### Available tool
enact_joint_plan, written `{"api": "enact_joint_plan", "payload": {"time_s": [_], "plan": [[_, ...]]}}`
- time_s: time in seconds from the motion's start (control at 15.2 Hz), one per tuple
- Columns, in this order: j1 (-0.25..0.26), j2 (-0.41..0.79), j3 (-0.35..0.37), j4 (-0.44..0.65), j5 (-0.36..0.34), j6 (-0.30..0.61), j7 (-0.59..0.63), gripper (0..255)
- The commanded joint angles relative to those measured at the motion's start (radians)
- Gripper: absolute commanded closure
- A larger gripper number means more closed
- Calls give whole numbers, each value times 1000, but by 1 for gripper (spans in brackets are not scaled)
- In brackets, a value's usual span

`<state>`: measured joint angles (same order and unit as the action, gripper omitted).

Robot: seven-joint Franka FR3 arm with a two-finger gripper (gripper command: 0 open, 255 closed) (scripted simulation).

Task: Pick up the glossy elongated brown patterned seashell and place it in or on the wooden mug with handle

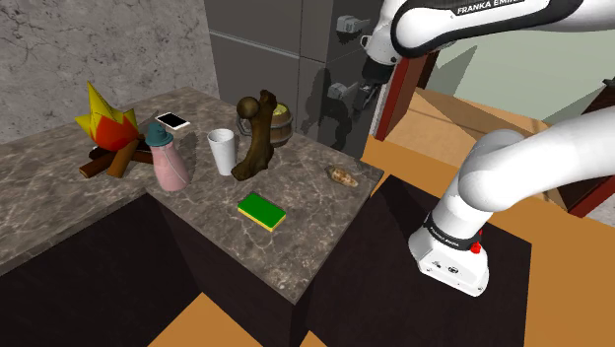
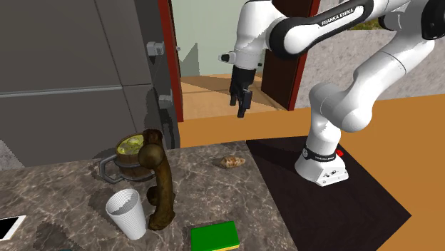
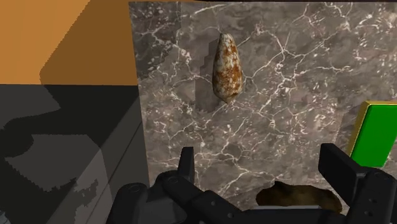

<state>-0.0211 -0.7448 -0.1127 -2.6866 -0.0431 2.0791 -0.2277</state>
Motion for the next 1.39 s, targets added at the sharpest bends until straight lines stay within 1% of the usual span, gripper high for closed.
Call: {"api": "enact_joint_plan", "payload": {"time_s": [0.0, 0.4, 0.73, 0.86, 0.92, 1.19, 1.32], "plan": [[0, 13, -9, -59, -1, 72, -10, 0], [7, 137, -47, -192, -1, 322, -48, 0], [35, 321, -93, -259, 22, 567, -99, 0], [65, 415, -121, -273, 51, 672, -133, 0], [88, 466, -140, -276, 77, 725, -157, 0], [156, 569, -183, -271, 160, 821, -219, 0], [204, 619, -210, -264, 228, 862, -266, 0]]}}
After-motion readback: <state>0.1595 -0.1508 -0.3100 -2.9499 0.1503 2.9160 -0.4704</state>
